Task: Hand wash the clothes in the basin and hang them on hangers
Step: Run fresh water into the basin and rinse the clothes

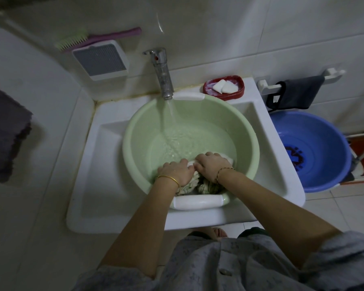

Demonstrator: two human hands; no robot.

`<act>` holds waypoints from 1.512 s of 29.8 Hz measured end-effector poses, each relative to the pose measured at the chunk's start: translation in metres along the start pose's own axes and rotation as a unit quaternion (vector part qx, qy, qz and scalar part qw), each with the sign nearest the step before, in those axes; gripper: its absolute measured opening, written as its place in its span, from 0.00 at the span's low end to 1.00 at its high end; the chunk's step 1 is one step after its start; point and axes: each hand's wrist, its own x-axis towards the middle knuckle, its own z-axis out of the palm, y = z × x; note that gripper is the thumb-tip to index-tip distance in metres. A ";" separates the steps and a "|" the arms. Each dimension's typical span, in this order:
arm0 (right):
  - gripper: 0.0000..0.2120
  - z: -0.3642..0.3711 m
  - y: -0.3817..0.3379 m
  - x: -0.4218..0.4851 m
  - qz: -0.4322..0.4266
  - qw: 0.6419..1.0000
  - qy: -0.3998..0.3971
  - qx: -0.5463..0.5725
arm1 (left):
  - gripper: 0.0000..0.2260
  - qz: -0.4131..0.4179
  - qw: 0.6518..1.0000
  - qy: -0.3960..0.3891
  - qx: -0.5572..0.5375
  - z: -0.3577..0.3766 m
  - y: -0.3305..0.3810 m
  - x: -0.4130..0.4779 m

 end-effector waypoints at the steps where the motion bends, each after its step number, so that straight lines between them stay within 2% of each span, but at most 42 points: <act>1: 0.21 0.000 0.000 0.000 0.000 1.000 0.000 -0.001 | 0.22 0.000 1.000 0.000 -0.001 0.000 0.000 0.000; 45: 0.21 0.001 0.001 0.001 -0.004 1.000 0.003 0.005 | 0.22 0.001 1.000 0.002 -0.002 0.000 0.000 0.000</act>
